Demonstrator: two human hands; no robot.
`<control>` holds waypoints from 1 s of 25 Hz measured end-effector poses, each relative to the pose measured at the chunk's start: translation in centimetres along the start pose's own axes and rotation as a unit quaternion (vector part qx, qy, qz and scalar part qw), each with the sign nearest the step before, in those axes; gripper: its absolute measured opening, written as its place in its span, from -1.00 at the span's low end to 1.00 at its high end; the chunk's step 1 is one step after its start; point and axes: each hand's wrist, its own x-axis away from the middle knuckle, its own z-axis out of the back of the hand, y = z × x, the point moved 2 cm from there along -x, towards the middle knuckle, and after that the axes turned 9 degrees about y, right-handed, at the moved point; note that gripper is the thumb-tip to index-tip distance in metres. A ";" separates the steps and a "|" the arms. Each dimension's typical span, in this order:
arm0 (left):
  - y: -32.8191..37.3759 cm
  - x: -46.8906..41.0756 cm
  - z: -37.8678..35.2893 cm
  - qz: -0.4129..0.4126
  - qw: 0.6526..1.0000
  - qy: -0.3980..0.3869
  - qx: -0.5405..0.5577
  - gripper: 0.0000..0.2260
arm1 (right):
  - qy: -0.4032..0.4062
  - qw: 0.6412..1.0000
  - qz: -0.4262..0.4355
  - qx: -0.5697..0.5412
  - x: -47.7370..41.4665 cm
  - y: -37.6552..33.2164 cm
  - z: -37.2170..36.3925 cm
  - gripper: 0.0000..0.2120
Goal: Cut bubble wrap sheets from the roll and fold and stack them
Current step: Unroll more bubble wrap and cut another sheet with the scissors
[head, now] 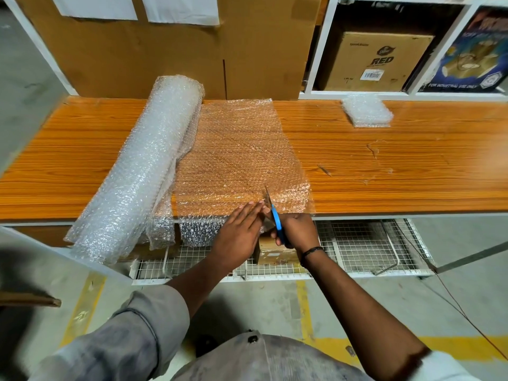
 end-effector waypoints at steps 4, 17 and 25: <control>-0.3 -0.1 0.0 0.002 1.000 -0.001 0.014 -0.52 | 0.017 1.000 -0.006 0.022 -0.7 -0.5 -0.4 -0.70; -1.4 0.0 -0.7 -0.031 0.999 0.033 0.020 -0.58 | 0.029 0.998 0.002 0.050 -2.8 -2.6 -1.4 -0.71; -2.6 0.0 -0.7 -0.057 0.998 0.032 0.027 -0.58 | 0.024 0.998 -0.021 0.051 -4.3 -4.0 -2.3 -0.69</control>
